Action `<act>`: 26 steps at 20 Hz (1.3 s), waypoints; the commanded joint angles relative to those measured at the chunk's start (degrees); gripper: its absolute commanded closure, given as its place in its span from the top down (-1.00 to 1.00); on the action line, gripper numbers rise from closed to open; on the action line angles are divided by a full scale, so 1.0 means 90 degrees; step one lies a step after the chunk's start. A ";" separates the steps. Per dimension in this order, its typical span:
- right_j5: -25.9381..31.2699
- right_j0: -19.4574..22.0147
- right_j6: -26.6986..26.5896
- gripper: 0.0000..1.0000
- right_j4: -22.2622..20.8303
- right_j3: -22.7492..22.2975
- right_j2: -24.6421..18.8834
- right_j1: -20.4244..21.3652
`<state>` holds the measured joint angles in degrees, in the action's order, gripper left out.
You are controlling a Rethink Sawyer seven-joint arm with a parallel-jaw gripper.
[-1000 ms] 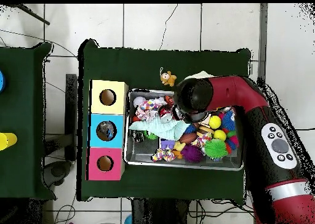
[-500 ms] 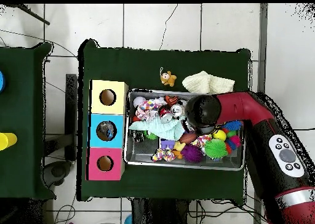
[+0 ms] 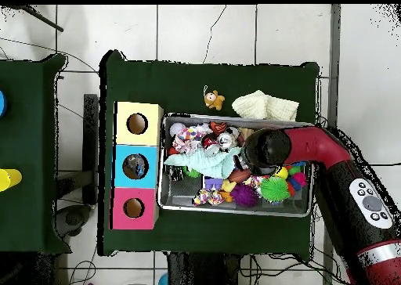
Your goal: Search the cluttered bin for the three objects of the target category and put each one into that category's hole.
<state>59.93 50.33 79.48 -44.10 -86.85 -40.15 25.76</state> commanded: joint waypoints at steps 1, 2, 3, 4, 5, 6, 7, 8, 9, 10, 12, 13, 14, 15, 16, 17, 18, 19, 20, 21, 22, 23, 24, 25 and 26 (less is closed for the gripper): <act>-0.0467 0.0436 -0.2374 1.00 0.0210 -0.0243 -0.0717 -0.0572; -0.0477 0.0531 -0.2473 1.00 0.0227 -0.0255 -0.0769 -0.0683; -0.0438 0.0579 -0.2538 1.00 0.0224 -0.0236 -0.0793 -0.0762; -0.0374 0.0605 -0.2595 1.00 0.0223 -0.0202 -0.0810 -0.0824; -0.0298 0.0619 -0.2635 1.00 0.0216 -0.0151 -0.0808 -0.0886; -0.0249 0.0614 -0.2663 1.00 0.0178 -0.0086 -0.0795 -0.0941; -0.0196 0.0610 -0.2709 1.00 0.0126 -0.0015 -0.0767 -0.1013; -0.0149 0.0592 -0.2753 1.00 0.0056 0.0066 -0.0726 -0.1090; -0.0118 0.0573 -0.2811 1.00 -0.0031 0.0150 -0.0672 -0.1177; -0.0092 0.0565 -0.2884 1.00 -0.0103 0.0224 -0.0628 -0.1266; -0.0039 0.0517 -0.3014 1.00 -0.0227 0.0402 -0.0523 -0.1436; -0.0001 0.0473 -0.3058 1.00 -0.0283 0.0509 -0.0460 -0.1510; 0.0025 0.0430 -0.3080 1.00 -0.0321 0.0602 -0.0408 -0.1574; 0.0040 0.0399 -0.3104 1.00 -0.0333 0.0688 -0.0380 -0.1638; 0.0038 0.0389 -0.3124 1.00 -0.0318 0.0731 -0.0372 -0.1676; 0.0028 0.0379 -0.3136 1.00 -0.0290 0.0769 -0.0377 -0.1710; -0.0023 0.0386 -0.3133 1.00 -0.0265 0.0782 -0.0388 -0.1742; -0.0056 0.0377 -0.3119 1.00 -0.0242 0.0793 -0.0393 -0.1757; -0.0130 0.0385 -0.3115 1.00 -0.0223 0.0801 -0.0410 -0.1800; -0.0204 0.0392 -0.3112 1.00 -0.0203 0.0810 -0.0428 -0.1843; -0.0276 0.0395 -0.3098 1.00 -0.0194 0.0815 -0.0440 -0.1876; -0.0318 0.0385 -0.3080 1.00 -0.0173 0.0821 -0.0451 -0.1896; -0.0354 0.0380 -0.3064 1.00 -0.0153 0.0820 -0.0466 -0.1905; -0.0399 0.0393 -0.3062 1.00 -0.0127 0.0806 -0.0492 -0.1925; -0.0425 0.0398 -0.3059 1.00 -0.0125 0.0795 -0.0498 -0.1928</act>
<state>59.15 55.54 69.12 -42.76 -82.65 -44.26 15.57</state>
